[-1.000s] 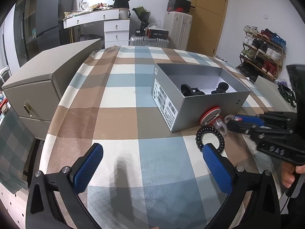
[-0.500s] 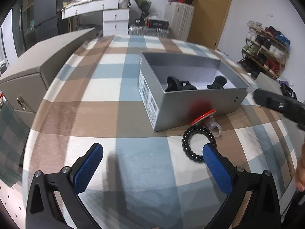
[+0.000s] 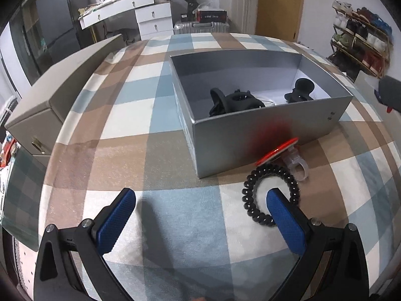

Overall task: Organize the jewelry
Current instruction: 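Grasp a red clip with the right tool while the left tool grasps the coiled hair tie, then carry the red clip and coiled hair tie over the box and lower them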

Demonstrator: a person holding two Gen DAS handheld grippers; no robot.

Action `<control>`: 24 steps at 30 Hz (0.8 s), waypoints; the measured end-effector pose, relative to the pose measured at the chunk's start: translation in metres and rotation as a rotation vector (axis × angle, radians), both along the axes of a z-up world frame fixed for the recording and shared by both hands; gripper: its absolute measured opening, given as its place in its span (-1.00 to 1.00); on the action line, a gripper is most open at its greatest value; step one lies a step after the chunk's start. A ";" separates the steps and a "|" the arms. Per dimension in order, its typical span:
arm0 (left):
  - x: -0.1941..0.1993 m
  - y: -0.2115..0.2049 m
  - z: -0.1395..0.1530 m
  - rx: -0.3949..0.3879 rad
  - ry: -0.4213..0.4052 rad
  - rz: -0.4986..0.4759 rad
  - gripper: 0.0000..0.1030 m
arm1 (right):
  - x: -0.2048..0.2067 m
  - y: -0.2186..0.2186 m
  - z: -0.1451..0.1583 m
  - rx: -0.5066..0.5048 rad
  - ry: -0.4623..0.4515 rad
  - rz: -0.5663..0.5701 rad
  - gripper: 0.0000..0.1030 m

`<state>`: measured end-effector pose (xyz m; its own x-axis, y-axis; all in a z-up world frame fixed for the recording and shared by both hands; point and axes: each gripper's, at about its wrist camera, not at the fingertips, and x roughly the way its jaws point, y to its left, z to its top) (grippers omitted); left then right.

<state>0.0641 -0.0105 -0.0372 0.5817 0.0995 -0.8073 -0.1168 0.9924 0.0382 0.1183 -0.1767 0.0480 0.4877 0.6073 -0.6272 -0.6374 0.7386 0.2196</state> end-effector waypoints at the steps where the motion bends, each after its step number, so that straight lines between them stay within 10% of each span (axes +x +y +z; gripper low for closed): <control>1: -0.001 0.001 0.000 0.009 0.000 0.006 0.98 | 0.000 0.000 0.001 0.001 -0.001 0.000 -0.61; 12: -0.003 0.000 0.004 -0.033 -0.009 -0.066 0.28 | 0.000 -0.001 0.003 0.007 0.001 0.005 -0.61; 19: -0.003 -0.013 0.008 -0.044 -0.018 -0.155 -0.87 | -0.002 0.003 0.001 -0.003 0.000 0.016 -0.61; 24: -0.003 -0.014 0.007 -0.042 -0.024 -0.163 -0.91 | -0.002 0.003 0.000 -0.001 -0.002 0.016 -0.61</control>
<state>0.0613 -0.0246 -0.0298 0.6067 -0.0309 -0.7943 0.0456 0.9990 -0.0041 0.1165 -0.1737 0.0478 0.4791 0.6145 -0.6267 -0.6495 0.7285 0.2177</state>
